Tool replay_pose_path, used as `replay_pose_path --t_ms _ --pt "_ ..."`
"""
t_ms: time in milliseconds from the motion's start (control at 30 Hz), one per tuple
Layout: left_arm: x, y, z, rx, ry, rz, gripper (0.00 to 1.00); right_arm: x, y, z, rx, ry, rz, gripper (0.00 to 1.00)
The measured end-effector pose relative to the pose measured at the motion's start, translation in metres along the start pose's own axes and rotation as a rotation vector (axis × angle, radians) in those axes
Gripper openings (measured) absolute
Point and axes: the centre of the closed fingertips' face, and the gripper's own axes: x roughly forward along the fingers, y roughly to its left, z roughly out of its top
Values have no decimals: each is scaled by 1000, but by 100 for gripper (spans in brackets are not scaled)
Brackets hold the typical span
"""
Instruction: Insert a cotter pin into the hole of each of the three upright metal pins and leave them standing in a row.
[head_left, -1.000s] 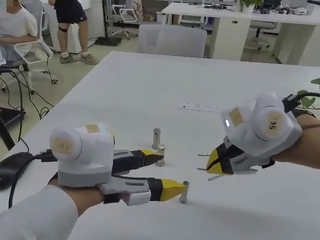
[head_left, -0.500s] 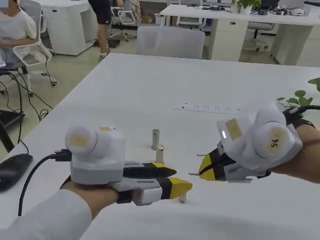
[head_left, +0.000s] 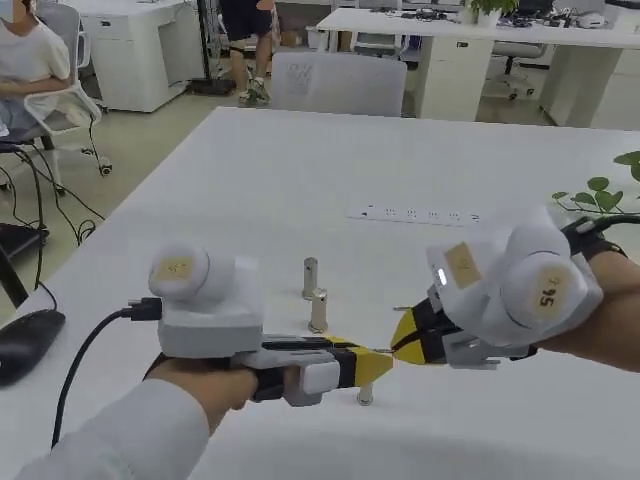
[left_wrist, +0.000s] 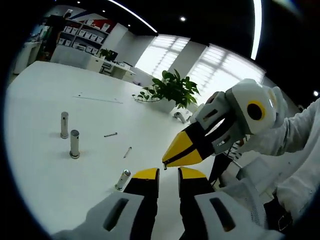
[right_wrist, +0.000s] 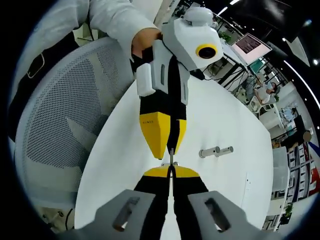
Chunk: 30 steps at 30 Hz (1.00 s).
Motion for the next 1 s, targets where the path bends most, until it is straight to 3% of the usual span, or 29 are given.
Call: replay_pose_path --t_ms 333,1000 --pt "1 0 3 -87 -24 1 8 1 1 4 -8 -7 -3 2" --pt "7 2 -3 -152 -11 -2 1 -1 5 2 -26 1 -13 2"
